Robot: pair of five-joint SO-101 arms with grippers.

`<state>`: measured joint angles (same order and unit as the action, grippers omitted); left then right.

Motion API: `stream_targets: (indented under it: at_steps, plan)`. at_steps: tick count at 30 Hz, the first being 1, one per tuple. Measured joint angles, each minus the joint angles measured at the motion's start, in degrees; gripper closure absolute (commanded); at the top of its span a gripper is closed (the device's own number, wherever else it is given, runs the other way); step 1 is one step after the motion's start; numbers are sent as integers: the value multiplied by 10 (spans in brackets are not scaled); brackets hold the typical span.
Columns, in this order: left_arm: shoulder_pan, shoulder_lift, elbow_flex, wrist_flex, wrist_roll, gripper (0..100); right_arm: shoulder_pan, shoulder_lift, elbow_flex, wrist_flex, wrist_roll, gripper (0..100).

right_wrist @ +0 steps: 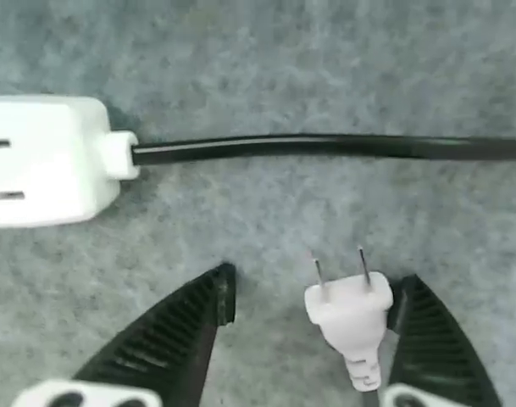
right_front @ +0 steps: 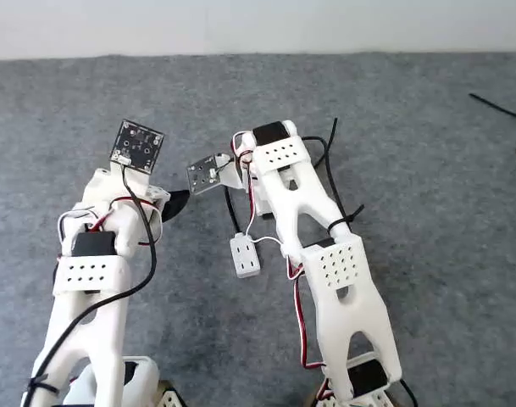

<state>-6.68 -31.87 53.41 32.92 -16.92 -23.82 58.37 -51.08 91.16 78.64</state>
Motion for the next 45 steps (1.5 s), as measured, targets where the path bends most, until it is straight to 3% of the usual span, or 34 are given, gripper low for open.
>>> stream_targets:
  at_steps: [5, 12, 16, 30, 45]
  plan:
    - [4, 0, 1, 0, 0, 626, 0, 3, -1, -4, -13, 805]
    - [4, 0, 1, 0, 0, 626, 1, 4, -14, -10, -48, 838]
    - [4, 0, 1, 0, 0, 626, 1, 4, -15, -10, -76, 989]
    - [4, 0, 1, 0, -4, 626, 6, 4, -15, 13, -83, 947]
    - [4, 0, 1, 0, -20, 626, 69, 12, -83, 91, -81, 946]
